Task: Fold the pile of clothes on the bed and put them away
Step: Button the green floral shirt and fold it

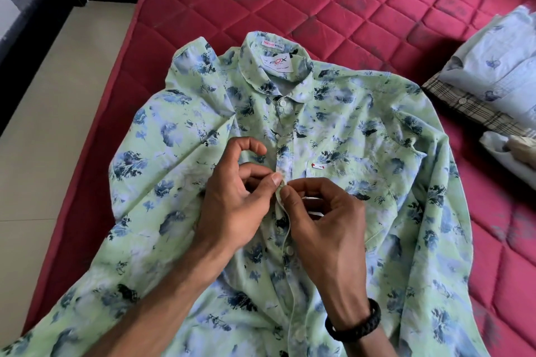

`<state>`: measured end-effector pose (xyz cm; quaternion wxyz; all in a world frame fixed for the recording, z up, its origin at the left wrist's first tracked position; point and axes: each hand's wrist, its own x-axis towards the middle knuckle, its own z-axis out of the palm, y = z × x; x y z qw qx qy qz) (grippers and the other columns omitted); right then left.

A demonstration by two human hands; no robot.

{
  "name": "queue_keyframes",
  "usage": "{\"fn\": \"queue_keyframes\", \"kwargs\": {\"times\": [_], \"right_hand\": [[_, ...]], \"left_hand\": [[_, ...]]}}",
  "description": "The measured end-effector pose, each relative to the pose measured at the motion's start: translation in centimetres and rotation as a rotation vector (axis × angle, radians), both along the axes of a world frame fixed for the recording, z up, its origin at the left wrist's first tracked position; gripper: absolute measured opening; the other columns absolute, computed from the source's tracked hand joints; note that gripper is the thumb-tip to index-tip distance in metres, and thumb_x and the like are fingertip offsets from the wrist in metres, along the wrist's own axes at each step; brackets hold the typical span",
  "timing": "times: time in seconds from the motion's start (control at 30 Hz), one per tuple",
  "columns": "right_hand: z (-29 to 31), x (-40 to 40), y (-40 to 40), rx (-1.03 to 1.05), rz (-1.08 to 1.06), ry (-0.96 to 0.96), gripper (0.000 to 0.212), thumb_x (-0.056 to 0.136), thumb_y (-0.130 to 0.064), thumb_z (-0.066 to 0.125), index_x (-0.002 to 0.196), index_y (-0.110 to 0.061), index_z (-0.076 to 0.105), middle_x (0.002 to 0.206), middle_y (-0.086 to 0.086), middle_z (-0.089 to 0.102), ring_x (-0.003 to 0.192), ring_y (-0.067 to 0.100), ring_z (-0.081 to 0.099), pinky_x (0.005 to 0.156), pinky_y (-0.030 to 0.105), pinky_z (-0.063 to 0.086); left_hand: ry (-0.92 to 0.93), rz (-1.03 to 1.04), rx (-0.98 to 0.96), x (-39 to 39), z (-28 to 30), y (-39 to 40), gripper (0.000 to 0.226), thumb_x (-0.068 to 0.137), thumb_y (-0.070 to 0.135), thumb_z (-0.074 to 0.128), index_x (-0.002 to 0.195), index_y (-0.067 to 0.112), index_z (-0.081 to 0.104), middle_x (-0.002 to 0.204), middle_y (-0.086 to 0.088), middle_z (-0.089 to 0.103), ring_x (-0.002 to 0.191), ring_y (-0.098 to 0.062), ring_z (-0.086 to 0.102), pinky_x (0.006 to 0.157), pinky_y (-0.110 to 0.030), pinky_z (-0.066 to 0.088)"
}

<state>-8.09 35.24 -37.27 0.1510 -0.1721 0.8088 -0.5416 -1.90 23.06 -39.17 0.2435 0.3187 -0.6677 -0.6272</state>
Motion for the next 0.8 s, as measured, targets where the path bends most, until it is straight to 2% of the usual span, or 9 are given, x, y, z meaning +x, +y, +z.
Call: {"fn": "queue_keyframes", "kwargs": {"times": [0.07, 0.17, 0.27, 0.37, 0.43, 0.5, 0.6, 0.7, 0.8], "right_hand": [[0.0, 0.0, -0.1, -0.001, 0.002, 0.004, 0.015, 0.092, -0.04, 0.077, 0.085, -0.026, 0.078, 0.07, -0.012, 0.075, 0.062, 0.009, 0.072, 0.056, 0.035, 0.059], [-0.2, -0.4, -0.1, 0.012, 0.012, 0.008, 0.018, 0.095, -0.035, 0.074, 0.082, -0.023, 0.077, 0.066, -0.008, 0.074, 0.057, 0.014, 0.07, 0.054, 0.038, 0.057], [-0.5, -0.4, -0.3, 0.066, 0.043, 0.028, 0.023, 0.099, -0.032, 0.068, 0.079, -0.021, 0.071, 0.064, 0.0, 0.07, 0.051, 0.018, 0.061, 0.047, 0.037, 0.05], [-0.4, -1.0, -0.2, 0.055, 0.08, -0.023, 0.021, 0.099, -0.03, 0.067, 0.081, -0.019, 0.069, 0.065, 0.003, 0.069, 0.05, 0.011, 0.056, 0.048, 0.03, 0.046], [-0.1, -1.5, 0.0, 0.075, 0.132, 0.072, 0.017, 0.099, -0.029, 0.068, 0.083, -0.022, 0.069, 0.068, -0.003, 0.069, 0.058, 0.01, 0.063, 0.054, 0.032, 0.051], [-0.1, -1.6, 0.1, 0.175, 0.175, 0.301, 0.015, 0.097, -0.029, 0.069, 0.082, -0.025, 0.066, 0.074, -0.008, 0.067, 0.065, 0.013, 0.064, 0.058, 0.039, 0.053], [-0.5, -1.0, -0.1, 0.299, 0.162, 0.56, 0.019, 0.089, -0.024, 0.073, 0.075, -0.023, 0.059, 0.073, -0.008, 0.058, 0.06, 0.017, 0.057, 0.053, 0.04, 0.048], [-1.1, -0.3, -0.4, 0.284, 0.123, 0.6, 0.024, 0.084, -0.022, 0.075, 0.071, -0.022, 0.056, 0.069, -0.007, 0.053, 0.058, 0.017, 0.051, 0.05, 0.037, 0.045], [-1.3, 0.0, -0.6, 0.205, 0.062, 0.483, 0.02, 0.084, -0.026, 0.079, 0.071, -0.024, 0.065, 0.07, -0.011, 0.061, 0.058, 0.009, 0.057, 0.053, 0.036, 0.049]], "left_hand": [[-0.007, 0.001, -0.056, -0.1, -0.3, 0.2, 0.032, 0.089, 0.016, 0.073, 0.104, 0.03, 0.048, 0.083, 0.001, 0.077, 0.059, -0.017, 0.06, 0.058, -0.03, 0.048], [-0.002, 0.008, -0.092, -0.1, -0.4, 0.4, 0.027, 0.085, 0.023, 0.07, 0.094, 0.033, 0.046, 0.083, -0.001, 0.075, 0.054, -0.011, 0.053, 0.056, -0.025, 0.043], [0.029, 0.007, -0.077, -0.1, -0.4, 0.5, 0.031, 0.089, 0.011, 0.072, 0.091, 0.028, 0.045, 0.082, -0.003, 0.072, 0.052, -0.006, 0.05, 0.055, -0.02, 0.042], [0.034, 0.0, -0.052, 0.0, -0.2, 0.4, 0.034, 0.093, 0.002, 0.071, 0.092, 0.025, 0.047, 0.08, -0.004, 0.072, 0.058, -0.01, 0.053, 0.056, -0.024, 0.043], [0.003, -0.01, -0.055, 0.1, -0.3, 0.2, 0.031, 0.092, 0.007, 0.074, 0.092, 0.026, 0.049, 0.083, -0.002, 0.076, 0.061, -0.014, 0.058, 0.059, -0.029, 0.047], [-0.046, -0.008, -0.073, 0.0, -0.3, 0.1, 0.028, 0.089, 0.017, 0.078, 0.091, 0.028, 0.053, 0.085, 0.0, 0.077, 0.064, -0.014, 0.066, 0.064, -0.033, 0.052], [-0.073, -0.015, 0.031, -0.1, -0.2, -0.2, 0.028, 0.082, 0.023, 0.083, 0.089, 0.029, 0.057, 0.083, 0.0, 0.079, 0.061, -0.013, 0.066, 0.064, -0.035, 0.053], [-0.096, -0.032, 0.092, -0.1, -0.2, -0.7, 0.034, 0.083, 0.009, 0.084, 0.081, 0.029, 0.057, 0.082, -0.003, 0.079, 0.06, -0.01, 0.063, 0.067, -0.03, 0.05], [-0.082, -0.014, 0.057, -0.1, -0.4, -0.7, 0.032, 0.078, 0.017, 0.082, 0.077, 0.034, 0.055, 0.082, -0.002, 0.079, 0.065, -0.014, 0.066, 0.07, -0.036, 0.056]]}}
